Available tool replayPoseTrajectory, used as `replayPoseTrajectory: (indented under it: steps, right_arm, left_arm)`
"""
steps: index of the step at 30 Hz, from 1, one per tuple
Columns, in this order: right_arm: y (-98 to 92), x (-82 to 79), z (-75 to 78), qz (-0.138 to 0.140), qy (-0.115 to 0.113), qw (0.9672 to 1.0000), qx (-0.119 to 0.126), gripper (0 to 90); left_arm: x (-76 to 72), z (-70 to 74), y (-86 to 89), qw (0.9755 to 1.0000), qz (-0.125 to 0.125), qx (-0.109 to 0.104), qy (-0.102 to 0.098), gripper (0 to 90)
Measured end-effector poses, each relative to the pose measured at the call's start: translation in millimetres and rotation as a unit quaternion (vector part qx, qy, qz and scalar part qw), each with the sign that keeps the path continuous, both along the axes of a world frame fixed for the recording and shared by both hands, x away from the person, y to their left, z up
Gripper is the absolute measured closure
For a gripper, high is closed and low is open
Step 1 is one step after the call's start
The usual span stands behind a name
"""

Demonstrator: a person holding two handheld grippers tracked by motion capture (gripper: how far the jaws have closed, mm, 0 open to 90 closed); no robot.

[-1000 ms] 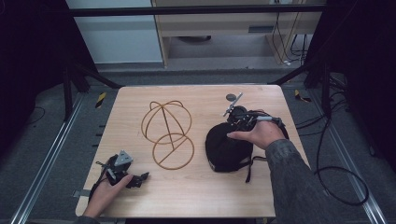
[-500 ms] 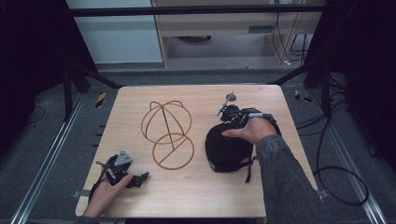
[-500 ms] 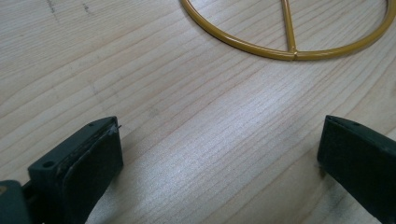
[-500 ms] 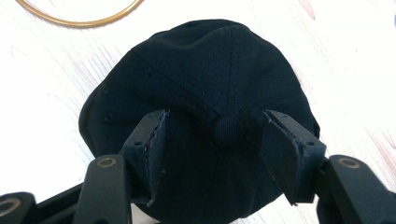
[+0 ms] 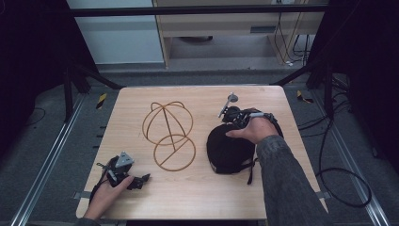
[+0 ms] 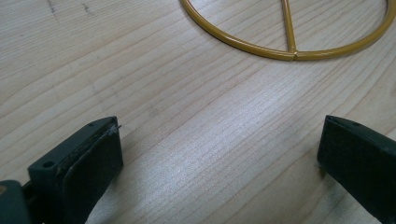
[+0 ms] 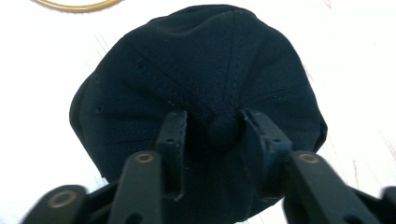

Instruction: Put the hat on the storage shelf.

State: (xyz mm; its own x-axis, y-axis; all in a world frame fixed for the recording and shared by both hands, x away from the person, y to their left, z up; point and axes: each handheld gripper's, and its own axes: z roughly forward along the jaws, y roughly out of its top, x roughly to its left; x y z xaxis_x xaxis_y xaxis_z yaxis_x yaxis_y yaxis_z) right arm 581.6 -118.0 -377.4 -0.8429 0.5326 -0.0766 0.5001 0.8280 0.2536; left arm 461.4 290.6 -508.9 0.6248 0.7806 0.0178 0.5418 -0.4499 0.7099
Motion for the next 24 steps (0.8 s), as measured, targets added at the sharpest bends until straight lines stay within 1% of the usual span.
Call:
replayPoseTrajectory:
  steps: [5, 9, 12, 13, 15, 19, 24]
  right_arm:
    - [2.6, 0.3, -2.0, 0.008, 0.004, 1.0000, -0.002, 72.1]
    - [5.0, -1.5, -1.5, 0.011, 0.009, 0.9999, 0.000, 73.3]
    - [4.5, -4.3, 2.6, 0.015, 0.005, 0.9999, 0.003, 73.5]
    - [3.9, -5.8, 5.2, 0.013, 0.005, 0.9999, 0.007, 73.6]
    - [1.3, -8.1, 10.7, 0.017, 0.000, 0.9997, 0.015, 73.6]
    - [-4.1, -15.8, 24.9, 0.019, -0.012, 0.9995, 0.023, 73.7]
    - [-12.2, -26.7, 45.9, 0.017, -0.025, 0.9985, 0.044, 73.7]
  left_arm:
    - [0.0, 0.0, 0.0, 1.0000, 0.000, 0.000, 0.000, 0.0]
    - [0.0, 0.0, 0.0, 1.0000, 0.000, 0.000, 0.000, 0.0]
    - [0.0, 0.0, 0.0, 1.0000, 0.000, 0.000, 0.000, 0.0]
    - [0.1, 0.0, 0.1, 1.0000, -0.001, 0.000, 0.000, 0.0]
    - [0.2, 0.0, 0.1, 1.0000, -0.001, 0.000, 0.000, 0.0]
    - [0.1, 0.0, 0.0, 1.0000, 0.000, 0.000, 0.000, 0.0]
    - [-0.1, 0.0, -0.1, 1.0000, 0.001, 0.000, 0.000, 0.0]
